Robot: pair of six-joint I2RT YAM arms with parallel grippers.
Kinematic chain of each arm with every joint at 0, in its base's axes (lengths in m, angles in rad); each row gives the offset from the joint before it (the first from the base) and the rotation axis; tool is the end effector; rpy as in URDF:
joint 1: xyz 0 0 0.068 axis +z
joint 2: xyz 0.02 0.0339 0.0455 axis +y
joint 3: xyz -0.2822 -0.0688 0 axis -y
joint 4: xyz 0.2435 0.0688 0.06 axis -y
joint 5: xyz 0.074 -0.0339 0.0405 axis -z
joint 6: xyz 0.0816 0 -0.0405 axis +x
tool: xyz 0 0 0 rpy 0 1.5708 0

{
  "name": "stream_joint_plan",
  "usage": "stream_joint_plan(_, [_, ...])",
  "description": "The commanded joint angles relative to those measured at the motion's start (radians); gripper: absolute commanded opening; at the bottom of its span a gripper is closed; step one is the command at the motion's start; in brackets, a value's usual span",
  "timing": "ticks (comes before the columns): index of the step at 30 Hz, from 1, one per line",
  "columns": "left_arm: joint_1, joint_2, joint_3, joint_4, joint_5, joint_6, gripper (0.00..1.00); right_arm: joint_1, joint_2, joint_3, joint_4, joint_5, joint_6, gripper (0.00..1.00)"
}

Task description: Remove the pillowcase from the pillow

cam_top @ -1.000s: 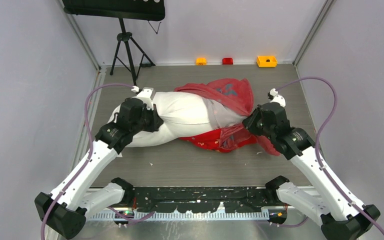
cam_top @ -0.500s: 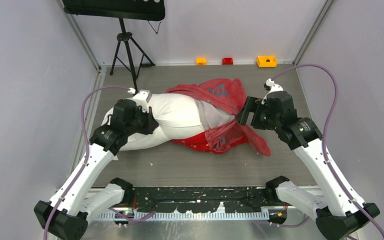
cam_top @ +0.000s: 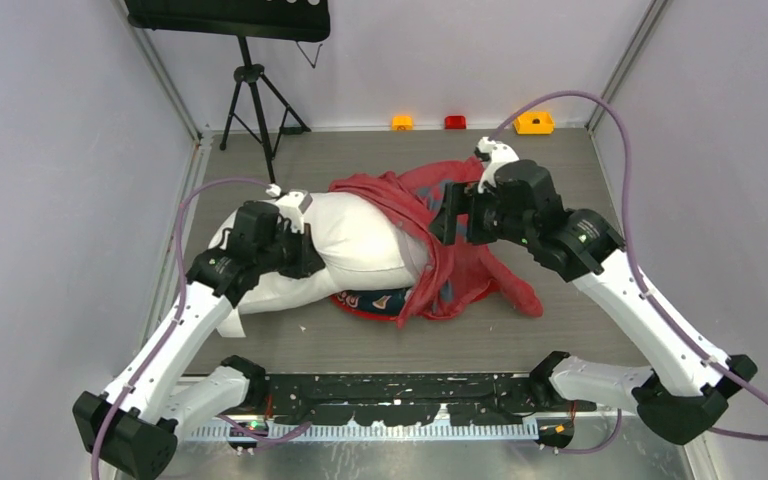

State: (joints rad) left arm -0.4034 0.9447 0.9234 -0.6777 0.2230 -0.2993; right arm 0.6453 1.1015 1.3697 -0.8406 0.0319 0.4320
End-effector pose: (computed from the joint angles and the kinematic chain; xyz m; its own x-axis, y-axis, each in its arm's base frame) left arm 0.1924 -0.1017 0.2982 -0.7243 -0.0035 -0.6895 0.3401 0.8681 -0.3617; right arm 0.1949 0.1435 0.4033 -0.6357 0.0452 -0.7706 -0.3453 0.8762 0.3363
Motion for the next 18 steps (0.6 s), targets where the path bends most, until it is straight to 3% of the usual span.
stream_joint_plan(1, [-0.016,0.021,-0.004,-0.079,0.088,-0.078,0.0,0.039,0.059,0.061,0.091,0.051,-0.048,0.9])
stream_joint_plan(5, [-0.071,0.001,-0.018,-0.159,0.013,-0.14,0.0,0.057,0.117,0.075,0.147,0.049,-0.104,0.91])
stream_joint_plan(18, [-0.242,-0.029,-0.198,-0.031,-0.036,-0.351,0.0,0.092,0.29,0.108,0.255,0.006,-0.138,0.91])
